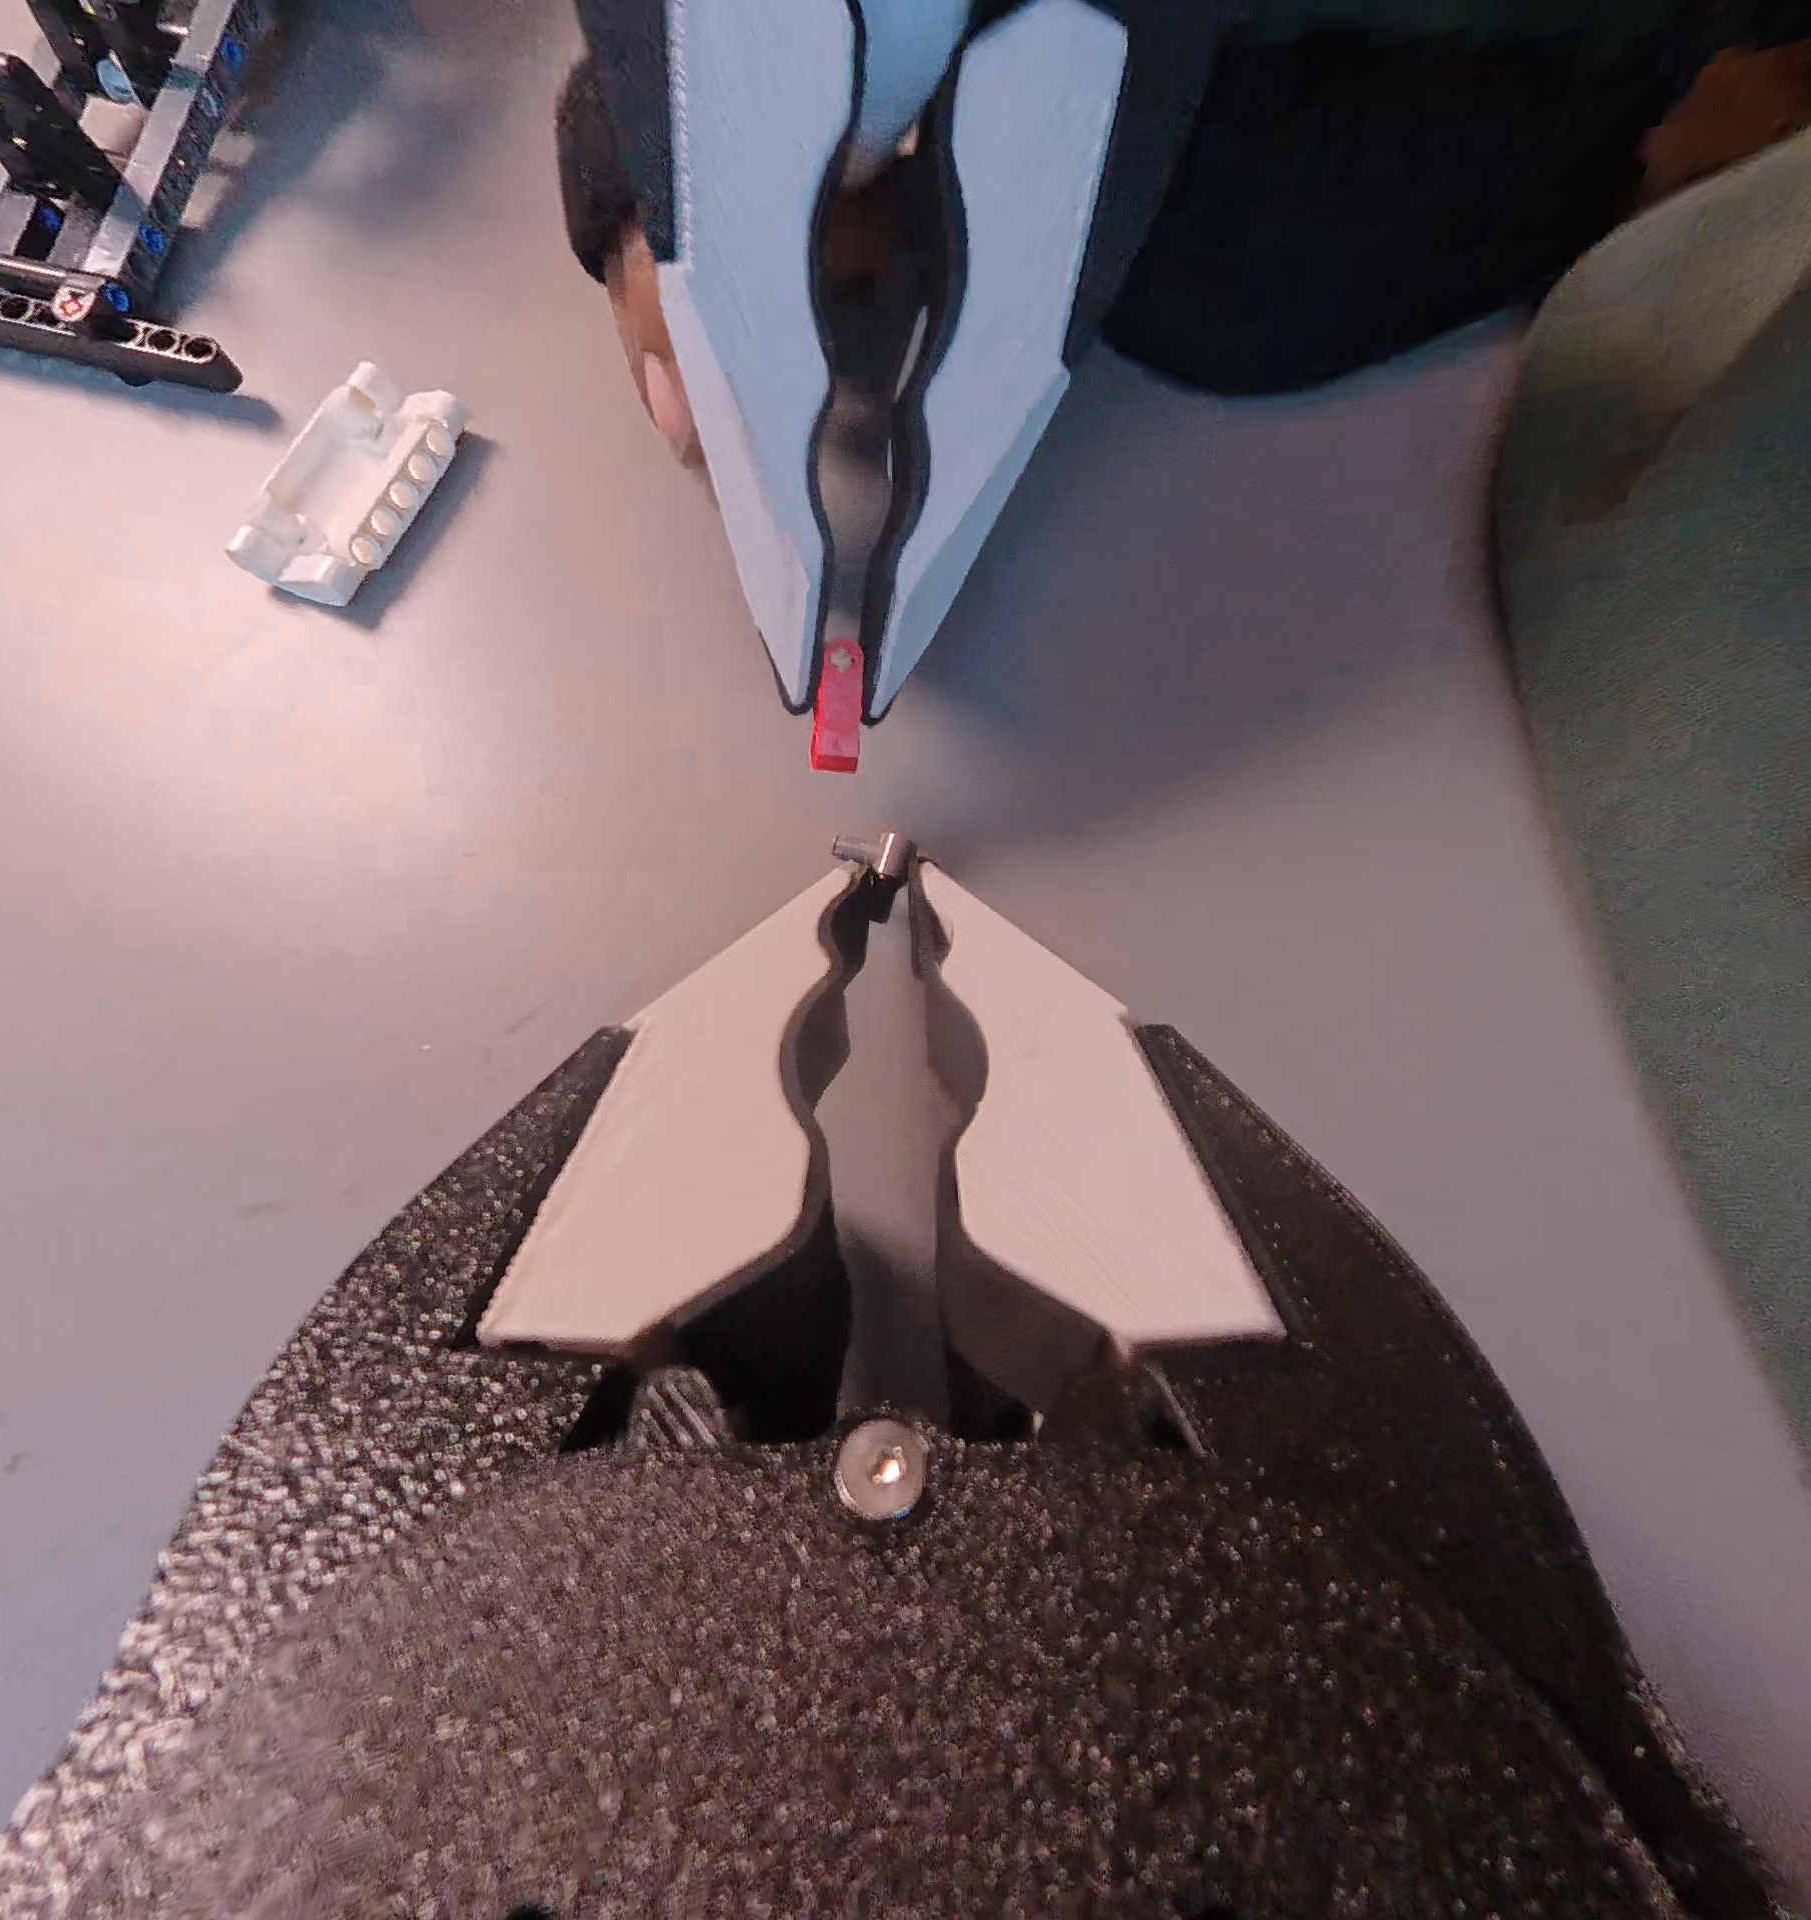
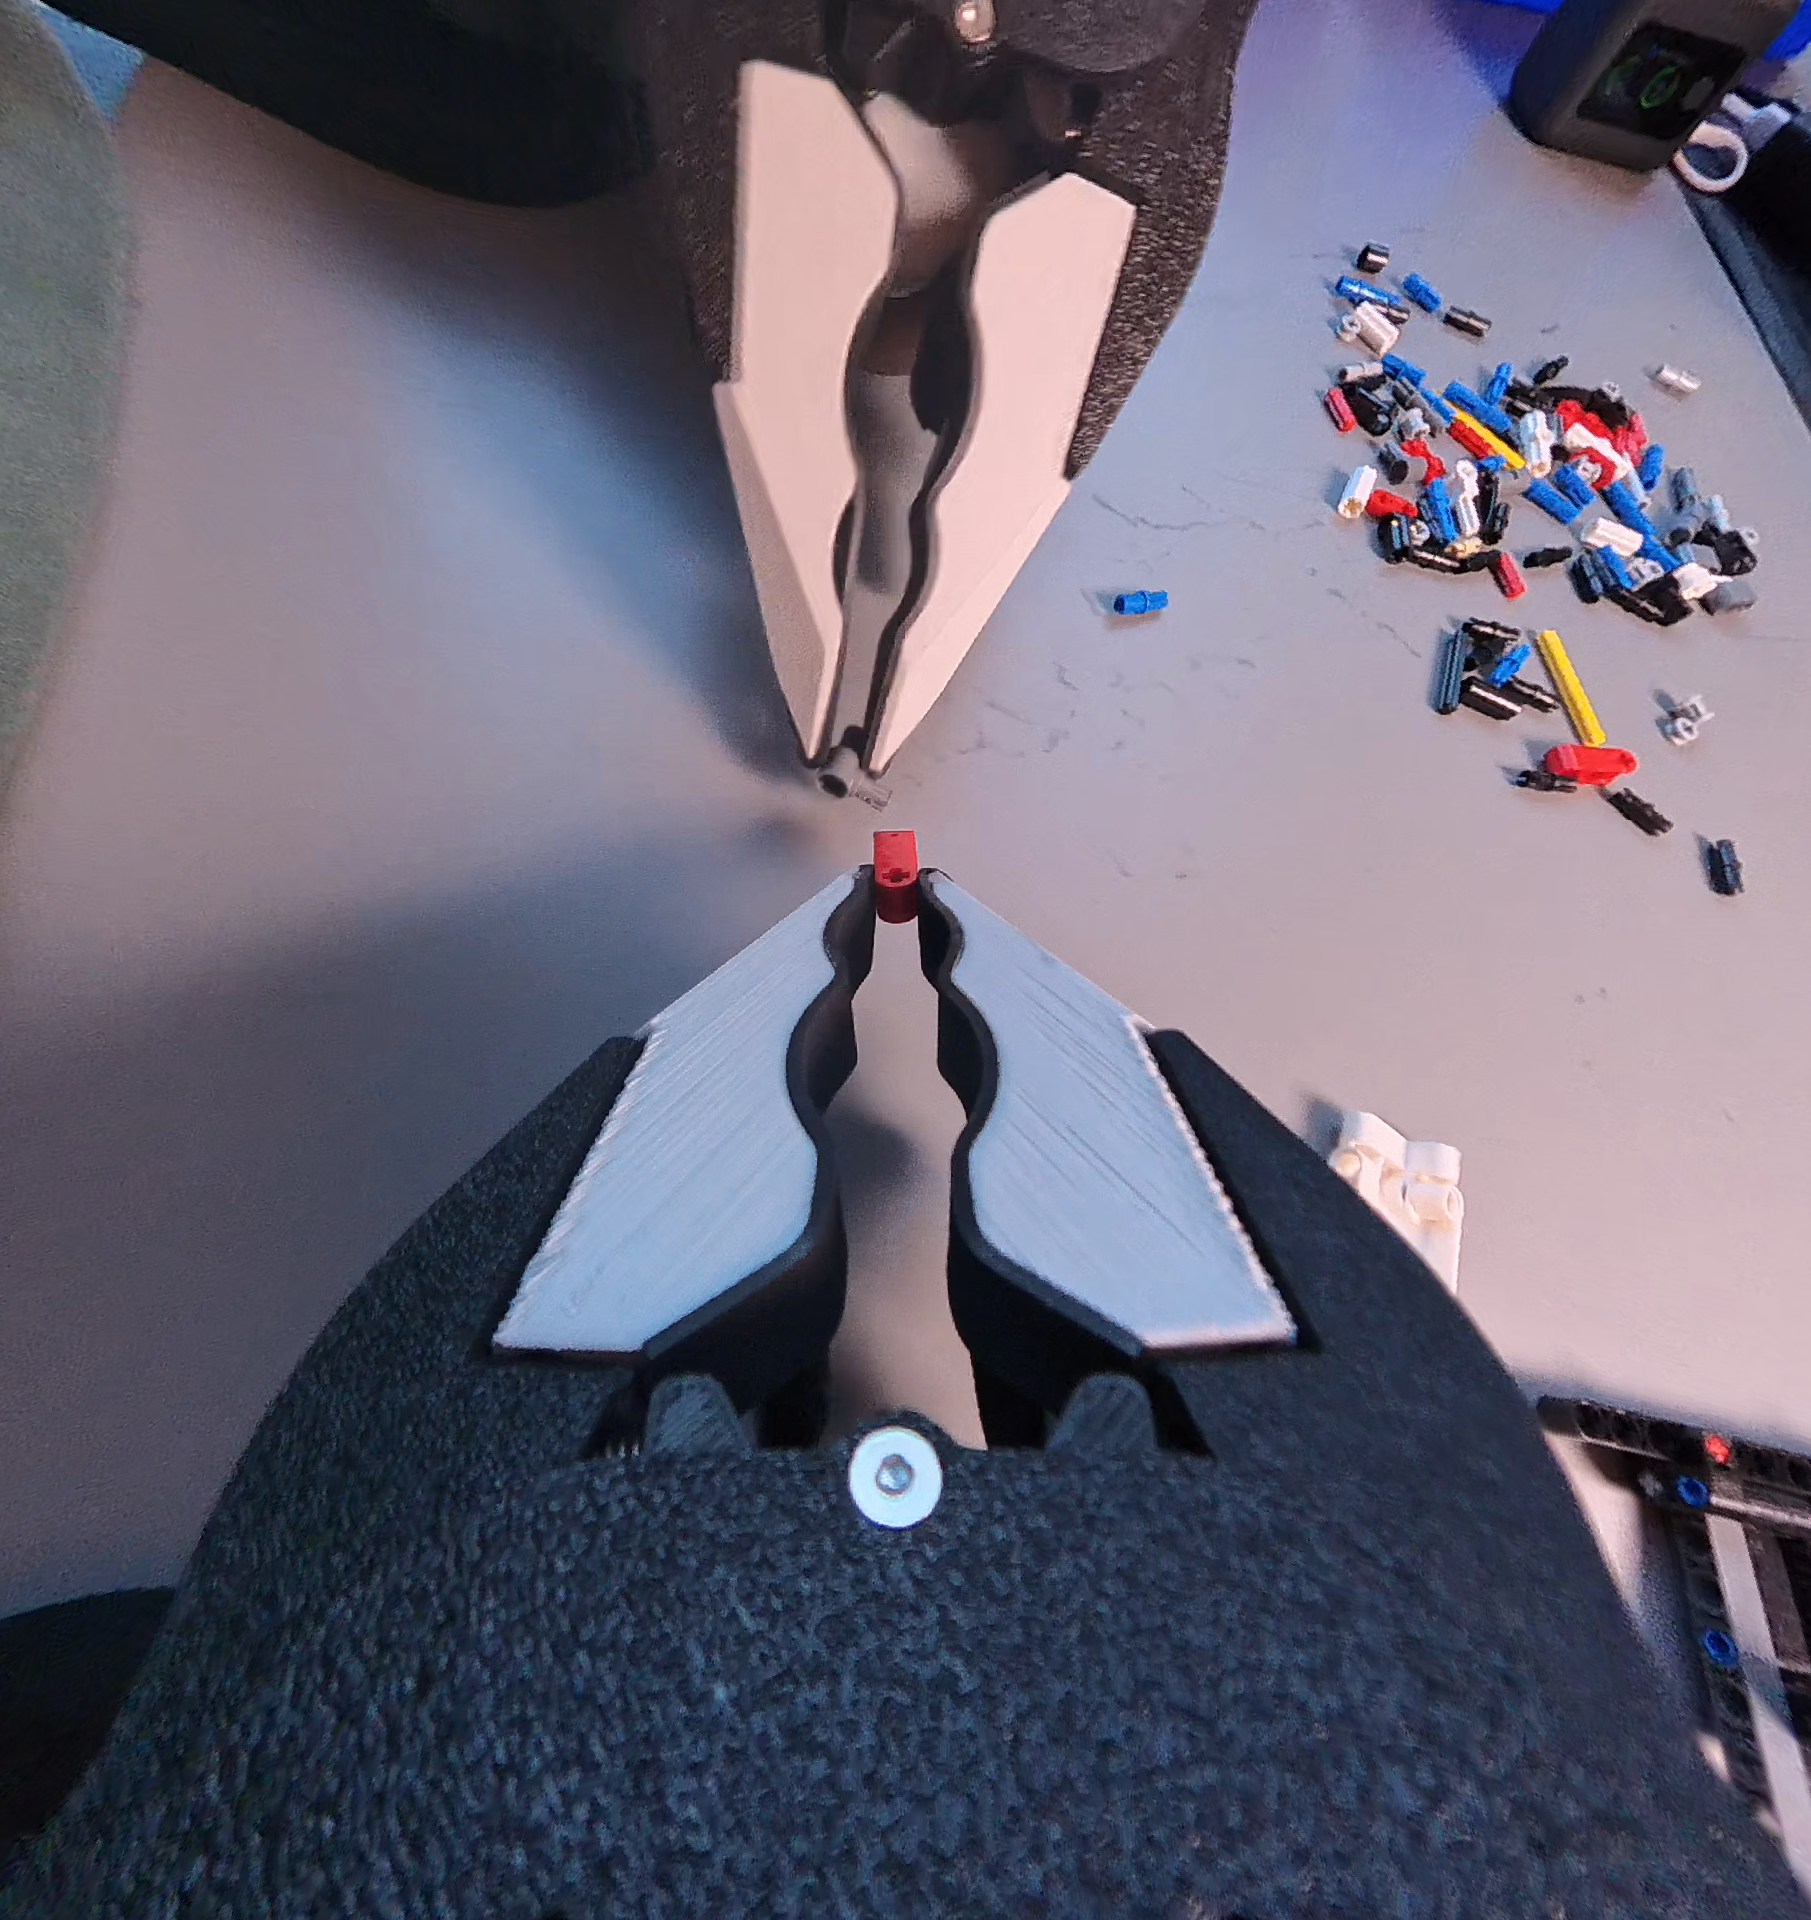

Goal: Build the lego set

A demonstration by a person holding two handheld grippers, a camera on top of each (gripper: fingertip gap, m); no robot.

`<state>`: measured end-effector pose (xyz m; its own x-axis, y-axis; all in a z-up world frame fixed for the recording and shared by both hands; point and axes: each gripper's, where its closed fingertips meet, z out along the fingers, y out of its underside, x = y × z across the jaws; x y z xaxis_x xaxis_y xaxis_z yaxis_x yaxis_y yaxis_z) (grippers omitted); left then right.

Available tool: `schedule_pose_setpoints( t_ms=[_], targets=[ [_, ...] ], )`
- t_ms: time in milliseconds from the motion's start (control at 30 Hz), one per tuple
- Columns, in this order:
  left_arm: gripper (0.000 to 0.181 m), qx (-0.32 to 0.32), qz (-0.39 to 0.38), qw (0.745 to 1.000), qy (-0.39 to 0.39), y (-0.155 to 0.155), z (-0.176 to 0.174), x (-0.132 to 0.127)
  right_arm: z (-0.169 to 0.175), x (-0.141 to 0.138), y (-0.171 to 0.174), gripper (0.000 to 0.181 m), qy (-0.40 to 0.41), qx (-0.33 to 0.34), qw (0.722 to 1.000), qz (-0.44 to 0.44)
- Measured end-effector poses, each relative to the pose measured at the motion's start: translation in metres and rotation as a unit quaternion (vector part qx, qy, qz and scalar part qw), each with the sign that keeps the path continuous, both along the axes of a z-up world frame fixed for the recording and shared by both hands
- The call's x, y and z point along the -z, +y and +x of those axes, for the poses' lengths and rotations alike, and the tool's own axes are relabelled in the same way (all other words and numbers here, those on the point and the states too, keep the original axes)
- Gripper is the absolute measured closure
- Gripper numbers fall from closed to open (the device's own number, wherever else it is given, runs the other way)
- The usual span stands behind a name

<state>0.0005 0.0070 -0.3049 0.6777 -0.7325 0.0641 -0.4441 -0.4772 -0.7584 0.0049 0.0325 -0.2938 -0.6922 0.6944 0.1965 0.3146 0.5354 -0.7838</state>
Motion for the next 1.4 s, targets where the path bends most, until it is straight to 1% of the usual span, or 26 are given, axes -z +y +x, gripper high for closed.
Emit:
schedule_pose_setpoints(
  t_ms=[100, 167, 267, 367, 433, 500, 567, 633, 667, 733, 800, 900, 967, 1033, 1100, 1167, 1233, 1300, 1367, 1400],
  targets=[
    [0.175, -0.018, -0.023, 0.993, -0.113, 0.001, 0.003, -0.024, 0.004, -0.011, -0.009, 0.174, 0.035, -0.029, 0.999, -0.015],
    [0.175, -0.029, -0.043, 0.980, -0.191, 0.002, 0.003, -0.041, 0.004, -0.020, -0.013, 0.174, 0.075, -0.044, 0.996, -0.006],
    [0.175, -0.034, -0.086, 0.955, -0.282, 0.000, 0.002, -0.057, -0.002, -0.025, -0.012, 0.174, 0.144, -0.049, 0.986, 0.074],
    [0.175, -0.038, -0.123, 0.936, -0.328, -0.003, -0.002, -0.061, -0.007, -0.019, -0.011, 0.174, 0.186, -0.054, 0.968, 0.159],
    [0.174, -0.047, -0.129, 0.935, -0.327, -0.002, -0.005, -0.059, -0.010, -0.009, -0.010, 0.174, 0.184, -0.056, 0.962, 0.193],
    [0.174, -0.056, -0.133, 0.942, -0.303, -0.002, -0.008, -0.052, -0.012, 0.001, -0.008, 0.174, 0.171, -0.057, 0.959, 0.218],
    [0.174, -0.070, -0.130, 0.952, -0.270, -0.001, -0.011, -0.043, -0.014, 0.009, -0.005, 0.173, 0.159, -0.054, 0.957, 0.238],
    [0.174, -0.087, -0.126, 0.964, -0.217, 0.001, -0.016, -0.029, -0.012, 0.016, -0.007, 0.173, 0.145, -0.061, 0.955, 0.252],
    [0.174, -0.091, -0.125, 0.969, -0.194, 0.001, -0.017, -0.023, -0.012, 0.015, -0.007, 0.173, 0.145, -0.063, 0.953, 0.258],
    [0.174, -0.088, -0.127, 0.973, -0.172, -0.001, -0.015, -0.016, -0.009, 0.016, -0.009, 0.173, 0.132, -0.067, 0.955, 0.259],
    [0.174, -0.086, -0.128, 0.975, -0.159, -0.002, -0.014, -0.013, -0.005, 0.014, -0.011, 0.166, 0.115, -0.066, 0.962, 0.237],
    [0.174, -0.082, -0.128, 0.977, -0.150, -0.003, -0.013, -0.010, 0.005, 0.011, -0.017, 0.151, 0.063, -0.064, 0.982, 0.169],
    [0.174, -0.082, -0.127, 0.978, -0.146, -0.003, -0.013, -0.010, 0.011, 0.014, -0.019, 0.151, 0.024, -0.059, 0.989, 0.137],
    [0.174, -0.081, -0.126, 0.978, -0.144, -0.003, -0.013, -0.009, 0.010, 0.014, -0.016, 0.149, -0.014, -0.026, 0.995, 0.098],
    [0.174, -0.081, -0.123, 0.979, -0.143, -0.003, -0.013, -0.010, 0.010, 0.017, -0.008, 0.141, -0.074, 0.030, 0.995, 0.059],
    [0.174, -0.081, -0.122, 0.979, -0.143, -0.003, -0.013, -0.010, 0.011, 0.014, -0.006, 0.142, -0.106, 0.061, 0.992, 0.020],
    [0.174, -0.080, -0.121, 0.979, -0.142, -0.004, -0.013, -0.010, 0.007, 0.011, -0.002, 0.159, -0.117, 0.102, 0.988, -0.002],
    [0.174, -0.078, -0.121, 0.979, -0.143, -0.004, -0.012, -0.011, 0.008, 0.013, -0.007, 0.163, -0.138, 0.114, 0.984, -0.024],
    [0.174, -0.076, -0.121, 0.979, -0.143, -0.005, -0.012, -0.010, 0.008, 0.021, -0.006, 0.163, -0.151, 0.122, 0.981, -0.002],
    [0.174, -0.076, -0.122, 0.979, -0.142, -0.005, -0.012, -0.010, 0.006, 0.021, -0.006, 0.171, -0.143, 0.124, 0.982, 0.007]
  ],
)
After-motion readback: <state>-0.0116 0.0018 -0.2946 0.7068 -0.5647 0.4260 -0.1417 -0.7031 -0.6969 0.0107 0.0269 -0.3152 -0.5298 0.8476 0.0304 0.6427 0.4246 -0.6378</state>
